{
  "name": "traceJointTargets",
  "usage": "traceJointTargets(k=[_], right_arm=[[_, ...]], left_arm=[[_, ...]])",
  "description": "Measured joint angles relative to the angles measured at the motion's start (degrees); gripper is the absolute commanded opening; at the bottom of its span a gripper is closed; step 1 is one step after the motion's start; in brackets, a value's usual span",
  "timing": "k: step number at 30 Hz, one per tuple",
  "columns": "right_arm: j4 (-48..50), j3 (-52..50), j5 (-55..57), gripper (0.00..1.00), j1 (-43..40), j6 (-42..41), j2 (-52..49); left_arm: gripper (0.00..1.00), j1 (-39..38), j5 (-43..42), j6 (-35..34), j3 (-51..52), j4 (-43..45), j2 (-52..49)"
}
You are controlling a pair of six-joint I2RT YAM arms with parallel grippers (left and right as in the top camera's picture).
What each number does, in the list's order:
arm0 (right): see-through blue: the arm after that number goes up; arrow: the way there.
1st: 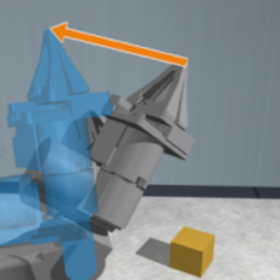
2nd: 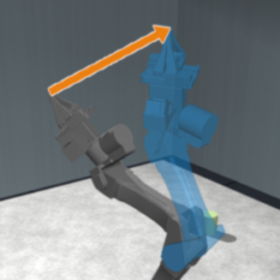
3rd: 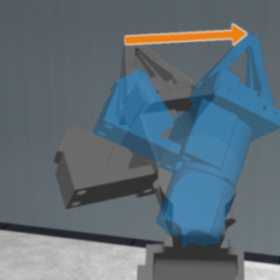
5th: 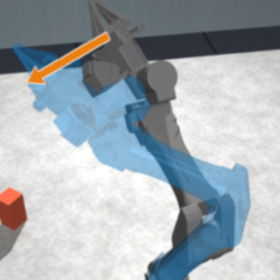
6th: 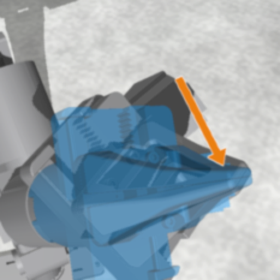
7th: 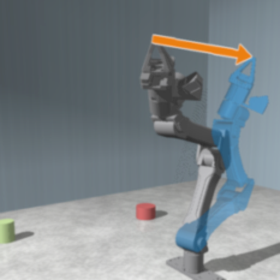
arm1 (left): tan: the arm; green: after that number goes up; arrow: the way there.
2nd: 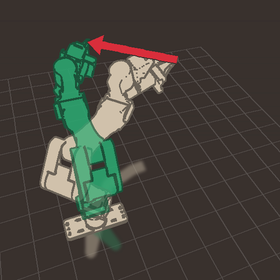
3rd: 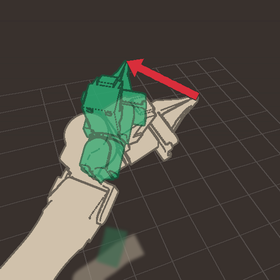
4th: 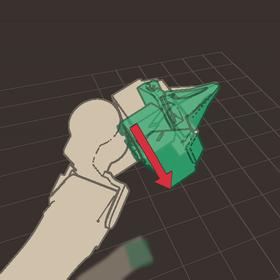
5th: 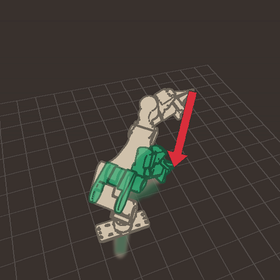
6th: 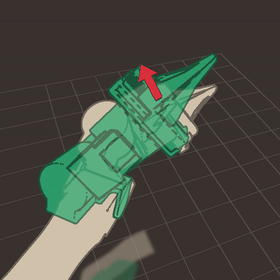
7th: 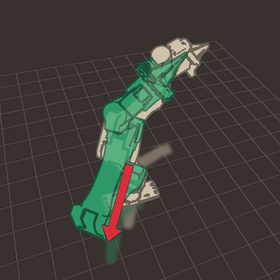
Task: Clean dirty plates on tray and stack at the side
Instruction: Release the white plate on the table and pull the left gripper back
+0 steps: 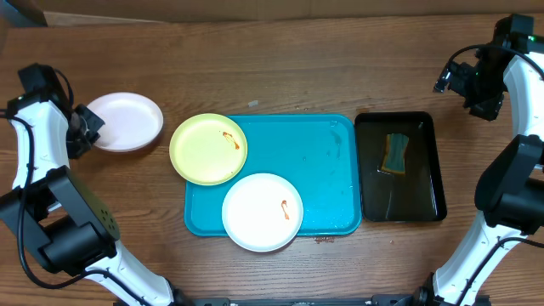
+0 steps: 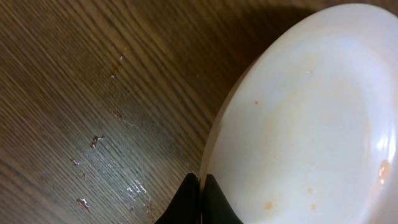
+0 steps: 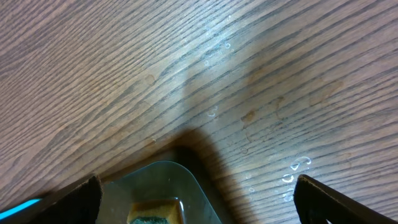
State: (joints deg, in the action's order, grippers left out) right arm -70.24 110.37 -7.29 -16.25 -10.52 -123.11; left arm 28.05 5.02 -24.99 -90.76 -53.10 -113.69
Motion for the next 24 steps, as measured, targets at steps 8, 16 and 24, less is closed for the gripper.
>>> traceJointTargets(k=[8, 16, 24], right_arm=[[0.0, 0.0, 0.0, 1.00, 0.0, 0.0, 0.0], [0.0, 0.0, 0.0, 1.00, 0.0, 0.0, 0.0], [0.0, 0.0, 0.0, 1.00, 0.0, 0.0, 0.0]], left_arm=[[0.07, -0.1, 0.2, 0.4, 1.1, -0.5, 0.0], [0.87, -0.2, -0.2, 1.7, 1.2, -0.7, 0.0], [0.74, -0.3, -14.9, 8.6, 1.2, -6.6, 0.0]])
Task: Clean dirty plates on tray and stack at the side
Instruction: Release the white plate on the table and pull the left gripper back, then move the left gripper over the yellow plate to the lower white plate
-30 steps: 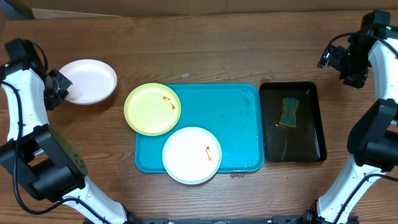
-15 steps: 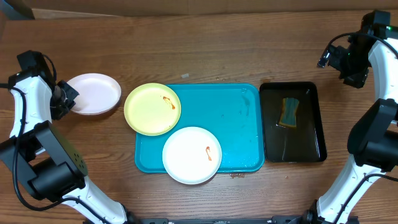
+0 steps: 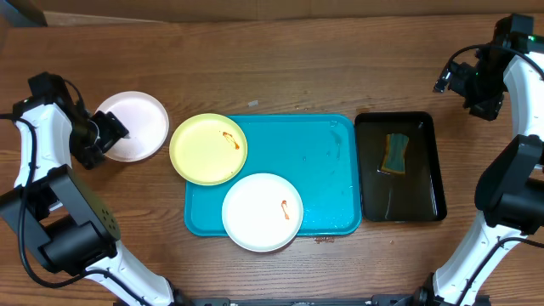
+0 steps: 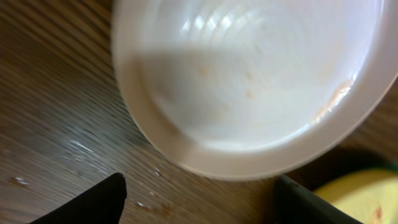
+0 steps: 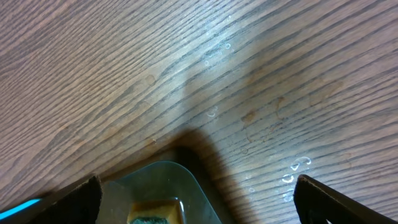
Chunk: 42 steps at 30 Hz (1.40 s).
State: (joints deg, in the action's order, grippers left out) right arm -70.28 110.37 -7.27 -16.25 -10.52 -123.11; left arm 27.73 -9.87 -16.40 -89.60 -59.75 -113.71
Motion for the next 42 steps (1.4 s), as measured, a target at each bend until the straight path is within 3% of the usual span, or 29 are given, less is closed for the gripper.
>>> traceJointTargets(k=[9, 18, 20, 21, 22, 28, 30, 31, 32, 36, 40, 42], right_arm=[[0.0, 0.0, 0.0, 1.00, 0.0, 0.0, 0.0], [0.0, 0.0, 0.0, 1.00, 0.0, 0.0, 0.0], [0.0, 0.0, 0.0, 1.00, 0.0, 0.0, 0.0], [0.0, 0.0, 0.0, 1.00, 0.0, 0.0, 0.0], [0.0, 0.0, 0.0, 1.00, 0.0, 0.0, 0.0], [0.0, 0.0, 0.0, 1.00, 0.0, 0.0, 0.0], [0.0, 0.0, 0.0, 1.00, 0.0, 0.0, 0.0], [0.0, 0.0, 0.0, 1.00, 0.0, 0.0, 0.0], [0.0, 0.0, 0.0, 1.00, 0.0, 0.0, 0.0], [0.0, 0.0, 0.0, 1.00, 0.0, 0.0, 0.0], [0.0, 0.0, 0.0, 1.00, 0.0, 0.0, 0.0], [0.0, 0.0, 0.0, 1.00, 0.0, 0.0, 0.0]], left_arm=[[0.65, -4.0, -8.4, 3.3, 0.1, -7.1, 2.9], [0.67, -19.4, -7.8, 4.7, 0.0, -15.5, 12.8], [0.76, -23.8, -7.4, 4.8, 0.0, -16.7, 13.0], [0.91, -25.7, -7.3, 5.0, 0.2, -16.7, 13.0], [1.00, -27.5, -7.2, 5.2, 0.4, -16.7, 13.0], [1.00, -36.4, -6.9, 5.0, 1.6, -14.4, 13.0], [0.79, -38.6, -6.9, 4.9, 1.6, -13.2, 13.0], [0.63, -39.6, -6.9, 5.0, 1.6, -12.7, 13.0], [0.57, -40.2, -6.9, 4.9, 1.6, -12.6, 13.0], [0.48, -42.1, -6.6, 4.8, 1.6, -13.7, 13.0], [0.45, -43.8, -5.5, 4.4, 1.8, -16.8, 13.0], [0.33, -44.3, -4.4, 3.3, 1.9, -18.4, 13.0]])
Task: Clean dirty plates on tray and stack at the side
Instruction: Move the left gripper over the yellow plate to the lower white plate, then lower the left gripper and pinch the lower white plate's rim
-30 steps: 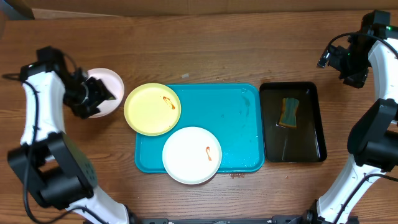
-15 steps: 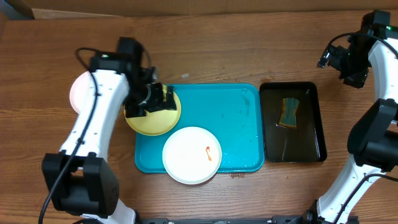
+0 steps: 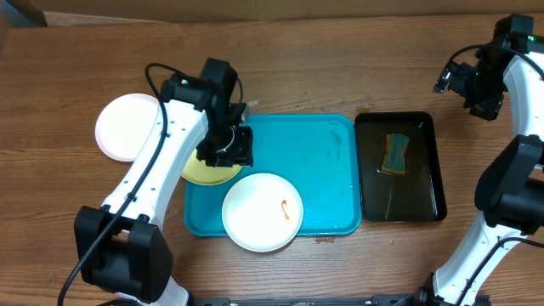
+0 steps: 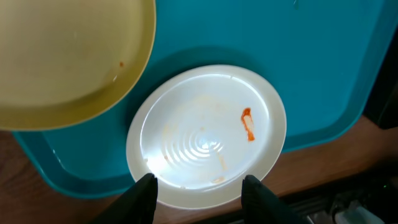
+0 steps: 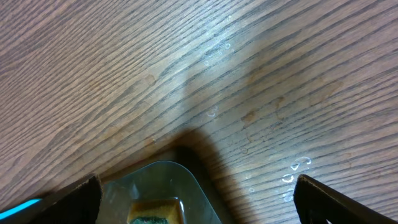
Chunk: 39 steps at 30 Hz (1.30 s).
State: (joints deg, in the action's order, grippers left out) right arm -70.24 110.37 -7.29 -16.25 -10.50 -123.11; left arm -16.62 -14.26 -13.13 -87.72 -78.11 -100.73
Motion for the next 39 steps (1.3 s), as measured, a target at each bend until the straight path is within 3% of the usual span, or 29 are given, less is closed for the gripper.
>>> traceJointTargets(k=[2, 14, 15, 16, 21, 22, 33, 39], right_arm=[[0.0, 0.0, 0.0, 1.00, 0.0, 0.0, 0.0], [0.0, 0.0, 0.0, 1.00, 0.0, 0.0, 0.0], [0.0, 0.0, 0.0, 1.00, 0.0, 0.0, 0.0], [0.0, 0.0, 0.0, 1.00, 0.0, 0.0, 0.0], [0.0, 0.0, 0.0, 1.00, 0.0, 0.0, 0.0], [0.0, 0.0, 0.0, 1.00, 0.0, 0.0, 0.0], [0.0, 0.0, 0.0, 1.00, 0.0, 0.0, 0.0], [0.0, 0.0, 0.0, 1.00, 0.0, 0.0, 0.0]], left_arm=[[0.18, -0.4, 0.9, -1.4, 0.5, -1.1, 0.0], [0.24, -0.5, 4.8, -11.6, 13.9, 3.1, 0.0], [0.23, -0.6, 4.9, -12.0, 14.9, 3.7, 0.0], [0.15, -0.5, 4.9, -12.3, 15.8, 4.3, 0.0], [0.09, -0.5, 3.1, -12.4, 16.6, 6.8, 0.0], [0.04, -0.5, 2.3, -11.9, 16.6, 7.5, 0.0], [0.04, -0.7, -2.1, -10.3, 16.5, 6.4, 0.0], [0.04, -5.3, 2.3, -15.7, 16.5, 5.4, 6.4]])
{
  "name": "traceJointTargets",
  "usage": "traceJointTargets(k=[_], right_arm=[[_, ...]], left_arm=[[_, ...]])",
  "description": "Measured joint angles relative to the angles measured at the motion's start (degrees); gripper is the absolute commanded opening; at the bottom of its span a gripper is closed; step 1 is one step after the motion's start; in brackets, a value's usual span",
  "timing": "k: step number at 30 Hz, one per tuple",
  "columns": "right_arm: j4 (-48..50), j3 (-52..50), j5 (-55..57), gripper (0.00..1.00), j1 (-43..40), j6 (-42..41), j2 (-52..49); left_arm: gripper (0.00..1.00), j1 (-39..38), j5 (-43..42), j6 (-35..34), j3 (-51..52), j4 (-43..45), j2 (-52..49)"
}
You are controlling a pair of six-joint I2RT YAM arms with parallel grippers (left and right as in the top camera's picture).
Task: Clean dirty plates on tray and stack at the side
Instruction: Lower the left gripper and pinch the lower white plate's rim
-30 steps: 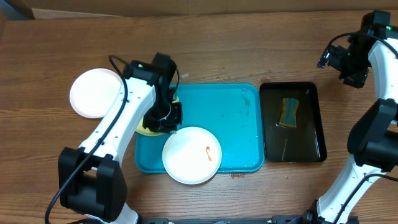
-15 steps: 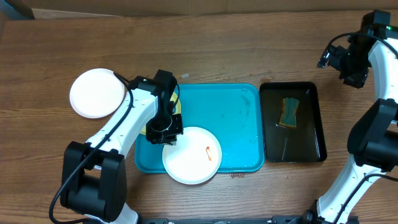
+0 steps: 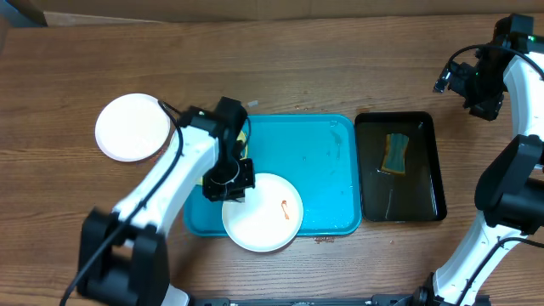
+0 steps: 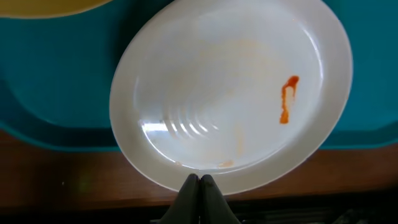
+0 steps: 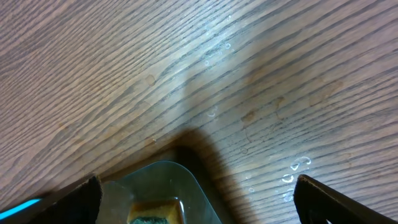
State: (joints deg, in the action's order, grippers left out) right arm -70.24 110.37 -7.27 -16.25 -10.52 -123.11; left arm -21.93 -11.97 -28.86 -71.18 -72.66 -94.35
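A white plate (image 3: 270, 217) with a red smear (image 4: 287, 102) lies at the front of the teal tray (image 3: 323, 170). My left gripper (image 3: 228, 185) is at its left edge. In the left wrist view its fingers (image 4: 199, 183) are pressed together over the plate's near rim, shut on it. A yellow plate (image 4: 43, 5) lies behind on the tray, mostly hidden by the arm in the overhead view. A pale pink plate (image 3: 129, 127) rests on the table to the left. My right gripper (image 3: 463, 85) hangs open at the far right, holding nothing.
A black tray (image 3: 399, 116) holding water and a green-and-yellow sponge (image 3: 395, 153) stands just right of the teal tray. Its corner and the sponge (image 5: 152, 213) show below the right gripper. Bare wooden table (image 3: 297, 68) lies behind the trays.
My left gripper was open above the tray with the white plate ahead of it. Now it is lower, at the plate's edge, and shut on the rim. The right arm has not moved.
My left gripper was shut at the rim of the pale pink plate on the table at the left. Then it stood open beside that plate, which stayed there. Then it was open over the tray, and now it grips the white plate.
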Motion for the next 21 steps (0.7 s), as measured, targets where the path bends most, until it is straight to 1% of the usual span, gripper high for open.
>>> traceJointTargets(k=[3, 5, 10, 11, 14, 17, 21], right_arm=[[0.0, 0.0, 0.0, 1.00, 0.0, 0.0, 0.0], [0.0, 0.0, 0.0, 1.00, 0.0, 0.0, 0.0], [0.0, 0.0, 0.0, 1.00, 0.0, 0.0, 0.0], [0.0, 0.0, 0.0, 1.00, 0.0, 0.0, 0.0], [0.0, 0.0, 0.0, 1.00, 0.0, 0.0, 0.0], [0.0, 0.0, 0.0, 1.00, 0.0, 0.0, 0.0], [0.0, 0.0, 0.0, 1.00, 0.0, 0.0, 0.0]], left_arm=[[0.04, -5.0, 5.2, -5.3, 0.0, -0.3, 5.9], [0.09, -9.5, 9.7, -10.2, -0.2, -1.6, 9.4], [0.17, -16.7, 19.0, -21.2, -0.2, -4.7, 11.6], [0.18, -17.1, 20.0, -22.6, 0.1, -4.5, 11.6], [0.28, -17.3, 22.4, -26.8, 2.8, -4.1, 11.6], [0.28, -15.7, 23.3, -29.4, 6.7, -3.6, 11.5], [0.29, -12.2, 23.3, -30.6, 9.6, -2.0, 11.3]])
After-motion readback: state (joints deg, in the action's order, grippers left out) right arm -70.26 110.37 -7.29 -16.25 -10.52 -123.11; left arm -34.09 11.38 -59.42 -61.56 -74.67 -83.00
